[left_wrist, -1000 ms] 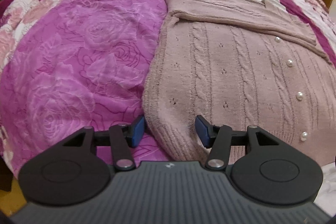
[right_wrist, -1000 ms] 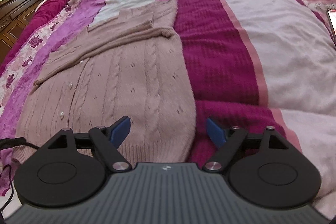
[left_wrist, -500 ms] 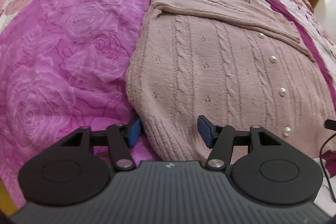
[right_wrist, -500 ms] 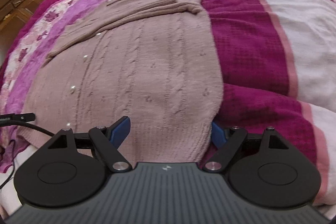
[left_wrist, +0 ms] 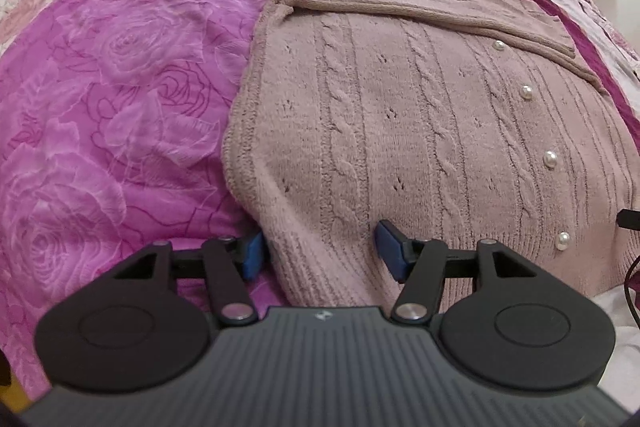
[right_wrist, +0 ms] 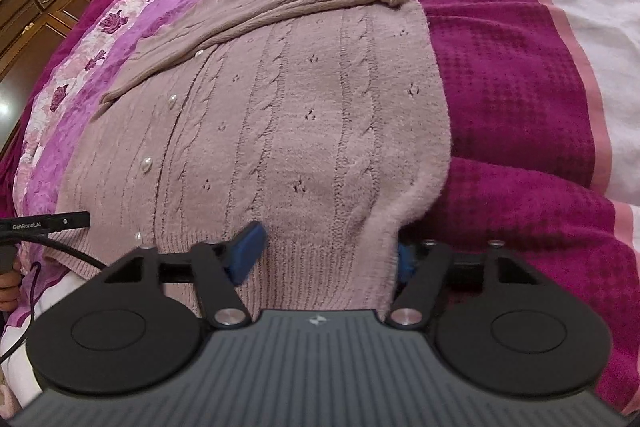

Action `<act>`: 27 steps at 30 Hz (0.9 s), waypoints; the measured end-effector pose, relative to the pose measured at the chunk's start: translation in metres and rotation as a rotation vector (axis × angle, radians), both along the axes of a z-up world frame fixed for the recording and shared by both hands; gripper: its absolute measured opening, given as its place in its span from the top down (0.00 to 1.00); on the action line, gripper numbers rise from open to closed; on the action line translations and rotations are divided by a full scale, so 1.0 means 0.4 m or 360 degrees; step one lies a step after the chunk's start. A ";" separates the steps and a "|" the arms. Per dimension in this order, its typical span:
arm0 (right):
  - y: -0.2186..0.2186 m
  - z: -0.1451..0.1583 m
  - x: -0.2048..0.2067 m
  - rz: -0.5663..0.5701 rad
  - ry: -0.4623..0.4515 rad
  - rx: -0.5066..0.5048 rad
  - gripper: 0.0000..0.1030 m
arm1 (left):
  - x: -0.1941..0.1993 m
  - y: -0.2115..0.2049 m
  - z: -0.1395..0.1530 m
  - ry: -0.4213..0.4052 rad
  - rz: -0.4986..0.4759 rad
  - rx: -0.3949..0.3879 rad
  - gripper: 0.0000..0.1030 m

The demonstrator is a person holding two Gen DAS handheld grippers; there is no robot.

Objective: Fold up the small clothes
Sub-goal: 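Grasp the cardigan hem with the left tool while the right tool grasps it too, then lift the hem with both tools and fold it toward the collar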

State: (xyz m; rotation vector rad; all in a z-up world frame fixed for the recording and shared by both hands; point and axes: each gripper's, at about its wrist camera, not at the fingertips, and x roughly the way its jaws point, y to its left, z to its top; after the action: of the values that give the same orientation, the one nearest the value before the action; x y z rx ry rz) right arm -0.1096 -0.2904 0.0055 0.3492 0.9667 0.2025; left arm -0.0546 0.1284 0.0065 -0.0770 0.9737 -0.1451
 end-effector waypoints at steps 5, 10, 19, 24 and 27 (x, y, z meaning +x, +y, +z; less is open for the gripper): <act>-0.020 -0.004 -0.013 -0.0036 -0.0015 0.0077 0.73 | -0.006 0.006 0.011 -0.0012 0.0004 -0.0036 0.67; -0.041 0.012 -0.027 -0.0076 -0.0090 0.0189 0.84 | -0.001 0.013 0.017 0.0034 0.0024 -0.0172 0.84; -0.051 0.062 -0.035 -0.0146 -0.0268 0.0352 0.88 | -0.013 0.039 0.059 -0.0100 0.0074 -0.0423 0.86; -0.052 0.101 -0.028 -0.0175 -0.0367 0.0373 0.89 | -0.012 0.048 0.094 -0.0188 0.0117 -0.0515 0.86; -0.056 0.116 -0.015 -0.0188 -0.0407 0.0371 0.91 | -0.006 0.054 0.113 -0.0229 0.0162 -0.0574 0.87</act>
State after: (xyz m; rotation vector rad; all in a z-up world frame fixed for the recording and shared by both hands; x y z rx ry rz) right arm -0.1157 -0.3127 0.0519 0.5781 0.6685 0.2461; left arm -0.0570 0.1501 0.0519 -0.4413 0.7893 -0.2283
